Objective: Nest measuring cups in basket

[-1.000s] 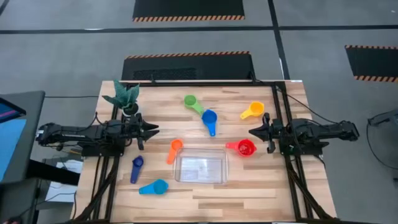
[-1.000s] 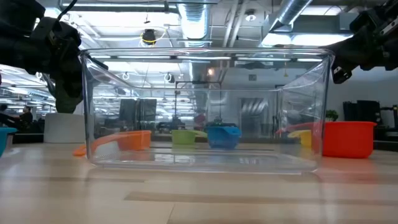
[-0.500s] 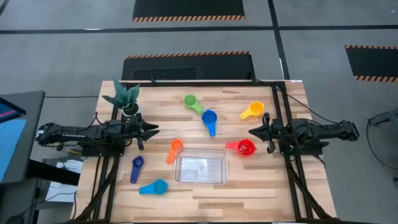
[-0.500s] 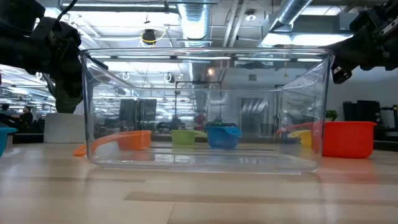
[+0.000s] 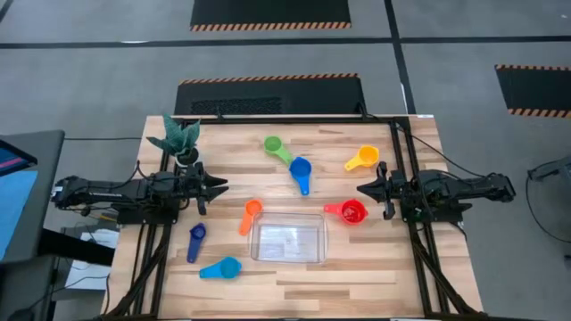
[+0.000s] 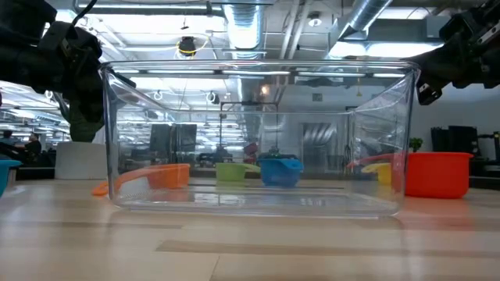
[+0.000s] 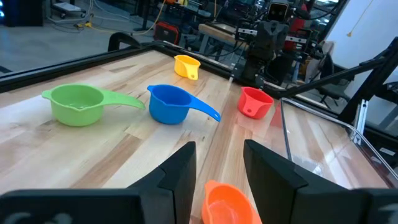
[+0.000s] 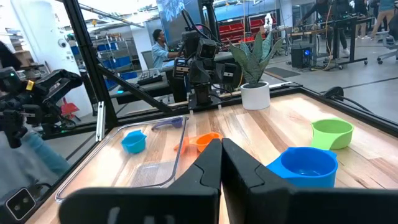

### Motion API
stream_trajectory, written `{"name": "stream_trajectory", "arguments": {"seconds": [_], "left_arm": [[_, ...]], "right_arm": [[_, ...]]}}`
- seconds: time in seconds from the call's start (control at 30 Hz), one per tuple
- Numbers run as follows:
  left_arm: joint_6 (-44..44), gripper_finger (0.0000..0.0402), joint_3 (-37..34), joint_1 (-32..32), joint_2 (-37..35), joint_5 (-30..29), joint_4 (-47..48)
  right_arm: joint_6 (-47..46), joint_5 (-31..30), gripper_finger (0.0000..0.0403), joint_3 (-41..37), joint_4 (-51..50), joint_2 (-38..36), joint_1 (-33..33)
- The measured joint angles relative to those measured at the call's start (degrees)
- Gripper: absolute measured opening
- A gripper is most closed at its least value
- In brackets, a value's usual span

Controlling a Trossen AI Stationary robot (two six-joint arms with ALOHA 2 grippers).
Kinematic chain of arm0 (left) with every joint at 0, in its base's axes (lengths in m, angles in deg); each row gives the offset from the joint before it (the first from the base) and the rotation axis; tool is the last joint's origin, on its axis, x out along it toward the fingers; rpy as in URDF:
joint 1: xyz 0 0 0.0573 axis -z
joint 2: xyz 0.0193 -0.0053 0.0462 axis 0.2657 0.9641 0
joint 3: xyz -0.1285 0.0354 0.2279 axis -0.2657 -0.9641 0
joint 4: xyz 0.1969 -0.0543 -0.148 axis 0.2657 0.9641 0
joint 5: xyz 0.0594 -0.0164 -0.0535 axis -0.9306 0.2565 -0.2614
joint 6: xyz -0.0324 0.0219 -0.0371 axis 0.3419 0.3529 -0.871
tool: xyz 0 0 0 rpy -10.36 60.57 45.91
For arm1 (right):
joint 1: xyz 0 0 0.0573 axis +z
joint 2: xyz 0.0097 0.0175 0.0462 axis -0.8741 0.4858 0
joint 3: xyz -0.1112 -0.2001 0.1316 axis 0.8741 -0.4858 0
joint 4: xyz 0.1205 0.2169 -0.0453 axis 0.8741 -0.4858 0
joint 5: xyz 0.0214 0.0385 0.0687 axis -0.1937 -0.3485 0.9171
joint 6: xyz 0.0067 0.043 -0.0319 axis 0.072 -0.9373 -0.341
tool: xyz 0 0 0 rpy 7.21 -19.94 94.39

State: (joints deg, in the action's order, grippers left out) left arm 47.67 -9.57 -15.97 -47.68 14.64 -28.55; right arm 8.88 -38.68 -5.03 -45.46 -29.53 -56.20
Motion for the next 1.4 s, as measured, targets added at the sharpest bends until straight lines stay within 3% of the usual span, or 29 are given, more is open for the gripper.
{"name": "stream_trajectory", "arguments": {"seconds": [0.8,1.03,1.13,1.4], "left_arm": [[-0.21,0.0126,0.0,0.0,0.01,-1.27,-0.25],[-13.33,0.0126,0.0,0.0,0.02,-2.63,-1.21],[-16.67,0.0126,0.0,0.0,0.02,-5.83,-1.25],[-30.84,0.0126,0.0,0.0,0.02,-9.41,-1.23]], "right_arm": [[0.0,0.0,0.0026,0.0,0.02,-0.02,0.0],[1.54,-0.02,0.0026,0.0,0.24,-0.02,0.0],[3.89,-0.19,0.0026,-0.09,2.41,0.01,-0.09],[-9.16,-0.17,0.0026,-0.09,12.58,-0.04,-0.11]]}}
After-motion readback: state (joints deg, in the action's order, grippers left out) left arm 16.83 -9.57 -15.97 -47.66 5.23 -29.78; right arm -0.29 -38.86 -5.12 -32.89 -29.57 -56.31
